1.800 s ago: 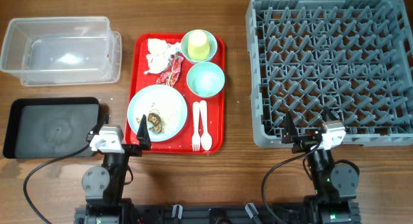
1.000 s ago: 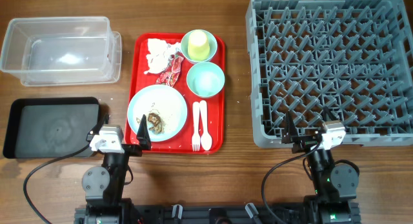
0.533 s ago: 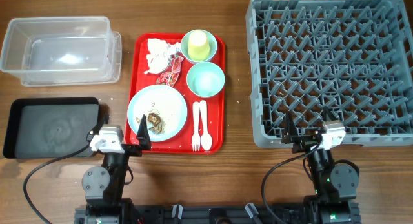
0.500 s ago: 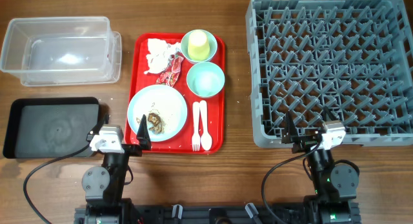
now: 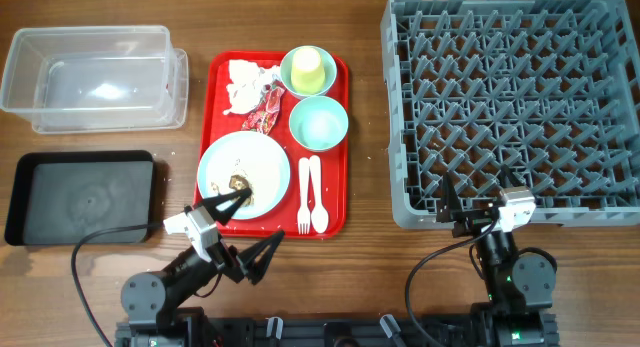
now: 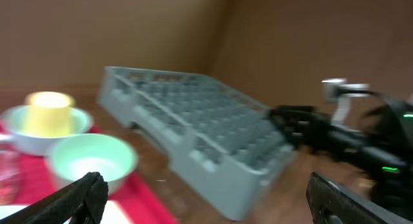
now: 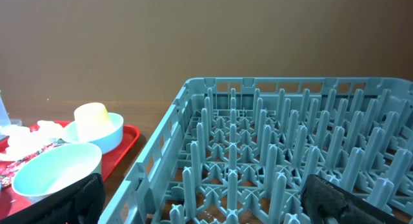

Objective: Sort waste into correct bins and load items into the dishwasher rack
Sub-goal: 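Move the left gripper toward the white napkin on the red tray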

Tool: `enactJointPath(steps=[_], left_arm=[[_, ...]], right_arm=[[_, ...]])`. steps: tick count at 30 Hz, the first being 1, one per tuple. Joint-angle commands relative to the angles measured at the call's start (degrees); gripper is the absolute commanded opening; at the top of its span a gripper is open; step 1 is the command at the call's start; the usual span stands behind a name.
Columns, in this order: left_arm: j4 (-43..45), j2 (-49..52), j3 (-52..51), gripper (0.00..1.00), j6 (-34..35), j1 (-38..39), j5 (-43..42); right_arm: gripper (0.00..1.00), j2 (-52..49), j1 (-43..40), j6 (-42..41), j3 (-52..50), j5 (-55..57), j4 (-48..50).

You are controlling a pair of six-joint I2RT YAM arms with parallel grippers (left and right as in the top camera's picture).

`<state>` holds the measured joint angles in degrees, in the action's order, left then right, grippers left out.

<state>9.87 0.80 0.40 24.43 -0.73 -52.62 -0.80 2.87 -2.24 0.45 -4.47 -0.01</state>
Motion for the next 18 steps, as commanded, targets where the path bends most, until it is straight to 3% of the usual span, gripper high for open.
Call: enactJointPath(steps=[1,4,10,16,18], left_arm=[[8.1,-0.4,-0.1,1.00,8.5,0.3,-5.8],[15.1,-0.4,0.1,1.00,14.7,0.2,1.2],[11.1,3.1,4.4,1.00,14.5,0.2,9.6],[-1.1,26.9,24.7,1.00,-1.2,0.2,10.6],[-11.5,37.7,35.9,1.00,-5.0,0.2,13.2]], right_arm=[[1.00,0.0,-0.3,0.7,-0.2,0.5,0.2],[1.00,0.0,-0.3,0.7,-0.2,0.5,0.2],[1.00,0.0,-0.3,0.7,-0.1,0.5,0.2],[1.00,0.0,-0.3,0.7,-0.1,0.5,0.1],[1.00,0.0,-0.3,0.8,-0.2,0.5,0.2]])
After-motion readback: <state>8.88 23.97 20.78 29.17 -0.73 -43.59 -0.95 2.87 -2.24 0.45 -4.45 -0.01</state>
